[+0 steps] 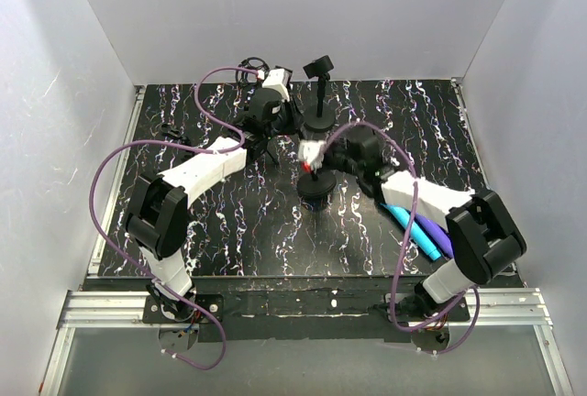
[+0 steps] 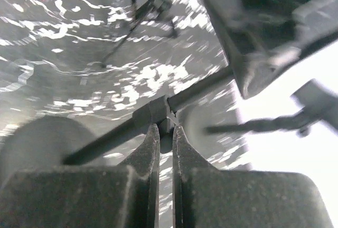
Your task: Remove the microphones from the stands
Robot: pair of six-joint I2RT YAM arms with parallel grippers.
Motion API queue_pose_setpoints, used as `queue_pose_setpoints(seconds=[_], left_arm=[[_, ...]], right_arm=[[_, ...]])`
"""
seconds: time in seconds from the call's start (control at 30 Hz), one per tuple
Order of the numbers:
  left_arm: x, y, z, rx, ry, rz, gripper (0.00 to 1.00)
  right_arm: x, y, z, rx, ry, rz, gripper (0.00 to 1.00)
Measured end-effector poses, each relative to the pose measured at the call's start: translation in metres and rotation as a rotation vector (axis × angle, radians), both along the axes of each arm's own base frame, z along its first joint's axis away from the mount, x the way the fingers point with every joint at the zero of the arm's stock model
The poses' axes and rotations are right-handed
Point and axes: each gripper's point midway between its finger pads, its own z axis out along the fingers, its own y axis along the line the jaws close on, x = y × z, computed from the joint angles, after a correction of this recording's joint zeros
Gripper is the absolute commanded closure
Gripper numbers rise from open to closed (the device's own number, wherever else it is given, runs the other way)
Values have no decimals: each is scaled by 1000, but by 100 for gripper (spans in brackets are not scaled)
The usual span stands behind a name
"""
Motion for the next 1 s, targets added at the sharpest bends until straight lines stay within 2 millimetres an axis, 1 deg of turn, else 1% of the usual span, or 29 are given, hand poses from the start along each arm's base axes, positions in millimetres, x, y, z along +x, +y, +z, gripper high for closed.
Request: queue_pose_setpoints(seconds=[0.03,0.07,0.13,0.17,0.2,0.27,0.3,0.33,0.4,0.5,0.53,0.57,0.6,0.7,0.77,0.8,0.87,0.9,0.97,1.0], left_arm=[[1,1,0,-1,2,4,100],[2,3,-1,1,3,10,100],[6,9,-1,8,2,30,100],[8,12,-1,10,-1,38,100],[10,14,0,10,-5,45,100],[10,14,0,7,-2,43,100],[9,13,0,6,-2,39,100],[8,11,0,1,1,33,100],[4,6,-1,-8,10,15,100],[-4,-4,-1,-20,24,-23,100],[-6,-7,-1,-24,27,-32,100],[-8,-9,-2,-26,30,-38,100],[-10,-11,-2,-25,33,-44,100],[-12,-13,-3,-23,36,-56,100],[-13,-14,-3,-25,38,-59,100],[-13,-14,-3,-25,39,-60,100],[-13,-14,-3,-27,40,-61,100],[-13,-14,-3,-27,40,-62,100],[-13,-14,-3,-27,40,-63,100],[-13,-14,-3,-28,41,-63,100]], right_arm=[[1,1,0,-17,-116,49,99],[1,4,0,-39,-290,119,93],[3,12,0,-53,-505,194,63],[4,16,1,-57,-611,225,50],[5,19,2,-64,-678,244,41],[5,20,5,-87,-764,257,33],[4,20,11,-84,-795,258,30],[4,19,19,-81,-815,252,24],[-1,11,26,-80,-784,235,20],[-10,-5,36,-54,-645,193,17],[-14,-11,41,-34,-576,173,19],[-17,-15,50,-5,-509,145,23],[-15,-20,63,30,-447,100,24],[6,-33,112,170,-233,-94,28],[20,-43,136,282,-55,-224,31],[28,-49,143,337,41,-283,32],[40,-59,144,434,254,-382,34],[46,-63,137,474,363,-424,35],[52,-67,115,536,573,-477,36],[51,-70,97,555,688,-506,35]])
